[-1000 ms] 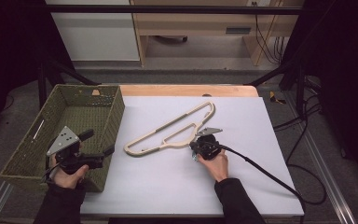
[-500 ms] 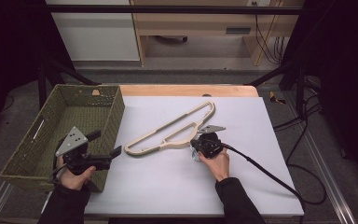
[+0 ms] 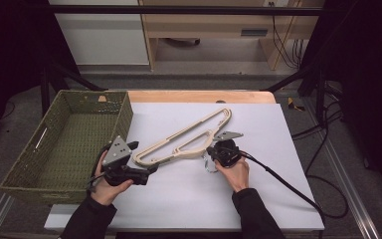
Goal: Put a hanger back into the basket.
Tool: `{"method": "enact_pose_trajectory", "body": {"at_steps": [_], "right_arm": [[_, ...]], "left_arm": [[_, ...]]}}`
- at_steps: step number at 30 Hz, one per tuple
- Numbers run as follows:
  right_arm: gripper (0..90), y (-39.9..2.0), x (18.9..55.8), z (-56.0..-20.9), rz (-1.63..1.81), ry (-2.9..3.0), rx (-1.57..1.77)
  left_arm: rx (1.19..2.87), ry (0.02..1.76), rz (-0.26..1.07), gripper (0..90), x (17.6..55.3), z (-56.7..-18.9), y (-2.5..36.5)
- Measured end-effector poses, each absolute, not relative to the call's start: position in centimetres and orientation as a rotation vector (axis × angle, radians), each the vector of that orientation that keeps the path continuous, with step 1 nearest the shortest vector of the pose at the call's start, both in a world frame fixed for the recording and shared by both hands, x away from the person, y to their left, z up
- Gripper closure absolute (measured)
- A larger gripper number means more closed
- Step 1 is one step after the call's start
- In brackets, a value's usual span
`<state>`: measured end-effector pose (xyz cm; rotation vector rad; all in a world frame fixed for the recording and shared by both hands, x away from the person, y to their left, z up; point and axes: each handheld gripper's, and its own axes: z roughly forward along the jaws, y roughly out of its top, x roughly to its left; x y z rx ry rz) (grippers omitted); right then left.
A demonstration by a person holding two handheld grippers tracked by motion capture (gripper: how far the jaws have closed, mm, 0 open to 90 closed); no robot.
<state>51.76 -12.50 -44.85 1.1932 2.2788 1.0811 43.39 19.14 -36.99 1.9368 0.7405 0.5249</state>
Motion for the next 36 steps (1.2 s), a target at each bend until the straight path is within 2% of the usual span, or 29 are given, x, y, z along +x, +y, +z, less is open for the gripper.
{"method": "enact_pose_trajectory", "body": {"at_steps": [18, 28, 36], "right_arm": [[89.1, -12.9, 51.6, -43.4, 1.108, 2.282, 1.162], [89.1, -12.8, 51.5, -43.0, 1.113, 2.29, 1.15], [89.1, -12.8, 51.4, -42.9, 1.12, 2.284, 1.151]], "left_arm": [[2.102, 0.666, 0.405, 8.4, 47.8, -39.9, 11.4], [2.174, 0.631, 0.383, 12.6, 51.0, -41.5, 9.1], [2.251, 0.615, 0.437, 22.6, 52.6, -42.9, 7.8]]}}
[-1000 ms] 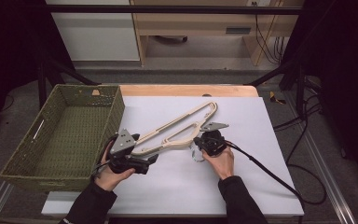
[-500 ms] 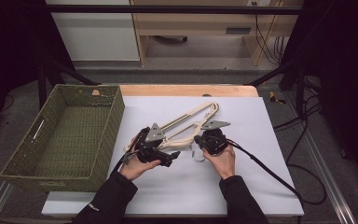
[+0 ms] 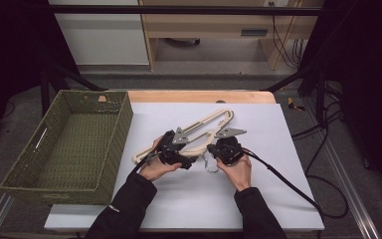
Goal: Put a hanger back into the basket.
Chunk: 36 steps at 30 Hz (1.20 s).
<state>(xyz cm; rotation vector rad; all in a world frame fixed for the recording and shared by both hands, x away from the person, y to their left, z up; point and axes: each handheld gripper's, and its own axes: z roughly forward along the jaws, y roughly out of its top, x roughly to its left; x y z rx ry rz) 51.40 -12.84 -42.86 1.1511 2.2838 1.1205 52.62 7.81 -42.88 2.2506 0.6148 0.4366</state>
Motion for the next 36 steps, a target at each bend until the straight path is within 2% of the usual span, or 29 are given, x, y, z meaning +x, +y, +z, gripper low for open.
{"method": "enact_pose_trajectory", "body": {"at_steps": [4, 10, 11, 13, 19, 23, 30, 32, 34, 36], "right_arm": [[89.1, -12.8, 51.3, -42.9, 1.119, 2.285, 1.148], [89.1, -12.8, 51.3, -42.8, 1.12, 2.288, 1.143], [89.1, -12.8, 51.3, -42.8, 1.122, 2.291, 1.144], [89.1, -12.7, 51.2, -42.8, 1.118, 2.288, 1.147], [89.1, -12.7, 51.1, -42.6, 1.129, 2.285, 1.139], [89.1, -12.8, 51.1, -42.5, 1.119, 2.292, 1.129], [88.1, -12.7, 50.9, -42.4, 1.128, 2.283, 1.139], [80.8, -12.9, 50.8, -42.1, 1.152, 2.262, 1.101], [78.5, -12.9, 50.6, -41.8, 1.168, 2.25, 1.108], [70.7, -13.8, 50.1, -40.3, 1.239, 2.196, 1.07]], "left_arm": [[2.33, 0.572, 0.516, 30.5, 53.5, -44.0, 6.7], [2.322, 0.562, 0.54, 45.2, 54.0, -44.7, 6.0], [2.314, 0.562, 0.556, 45.2, 53.9, -44.8, 5.8], [2.313, 0.565, 0.573, 52.7, 53.9, -45.1, 5.4], [2.336, 0.523, 0.609, 63.7, 53.6, -45.1, 4.6], [2.355, 0.515, 0.604, 68.5, 53.6, -45.1, 4.3], [2.374, 0.49, 0.639, 70.7, 53.3, -44.9, 4.2], [2.377, 0.488, 0.643, 71.1, 53.3, -44.9, 4.2], [2.383, 0.484, 0.641, 71.4, 53.3, -44.8, 4.3], [2.381, 0.488, 0.644, 72.2, 53.2, -44.8, 4.3]]}}
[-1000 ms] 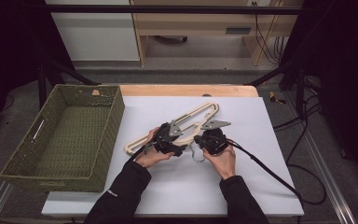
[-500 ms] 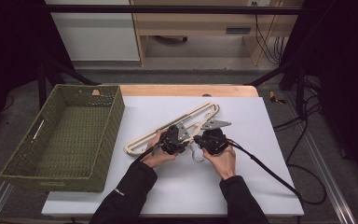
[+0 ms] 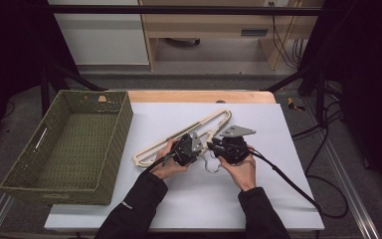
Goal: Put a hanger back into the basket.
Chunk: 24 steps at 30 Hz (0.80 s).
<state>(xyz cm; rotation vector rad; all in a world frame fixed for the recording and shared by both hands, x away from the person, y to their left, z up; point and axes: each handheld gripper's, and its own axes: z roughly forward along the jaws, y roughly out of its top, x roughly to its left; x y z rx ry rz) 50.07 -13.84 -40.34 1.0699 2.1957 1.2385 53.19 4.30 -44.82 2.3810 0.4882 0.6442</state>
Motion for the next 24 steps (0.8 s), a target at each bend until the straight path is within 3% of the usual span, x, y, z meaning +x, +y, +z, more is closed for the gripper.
{"method": "enact_pose_trajectory", "body": {"at_steps": [9, 13, 24], "right_arm": [[48.8, -18.8, 47.9, -37.2, 1.376, 1.99, 1.119], [36.8, -21.6, 46.8, -38.6, 1.406, 1.966, 1.162], [20.5, -24.5, 44.7, -41.3, 1.434, 1.954, 1.223]], "left_arm": [[2.371, 0.478, 0.686, 76.1, 52.9, -43.3, 5.2], [2.353, 0.5, 0.705, 78.1, 53.0, -42.4, 5.9], [2.295, 0.57, 0.771, 84.2, 54.1, -40.4, 7.2]]}}
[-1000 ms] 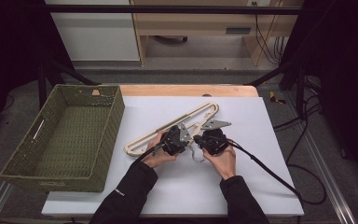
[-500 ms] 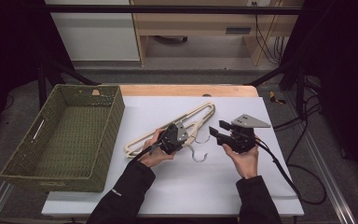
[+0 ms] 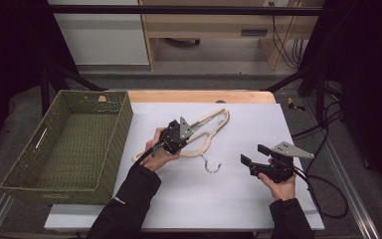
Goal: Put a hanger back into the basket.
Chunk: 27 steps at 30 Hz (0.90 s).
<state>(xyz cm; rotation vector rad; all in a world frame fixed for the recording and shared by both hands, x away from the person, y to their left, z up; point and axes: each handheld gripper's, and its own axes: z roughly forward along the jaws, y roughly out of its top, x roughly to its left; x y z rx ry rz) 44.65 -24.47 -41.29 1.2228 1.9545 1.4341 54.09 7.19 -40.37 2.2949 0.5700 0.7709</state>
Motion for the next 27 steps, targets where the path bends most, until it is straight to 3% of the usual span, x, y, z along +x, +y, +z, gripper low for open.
{"method": "enact_pose_trajectory", "body": {"at_steps": [10, 27], "right_arm": [[16.7, -24.7, 44.7, -42.0, 1.426, 1.965, 1.234], [7.8, -24.8, 43.9, -41.6, 1.485, 1.953, 1.178]], "left_arm": [[2.227, 0.653, 0.731, 85.7, 55.8, -39.2, 9.1], [2.041, 0.685, 0.652, 85.8, 52.4, -33.5, 12.0]]}}
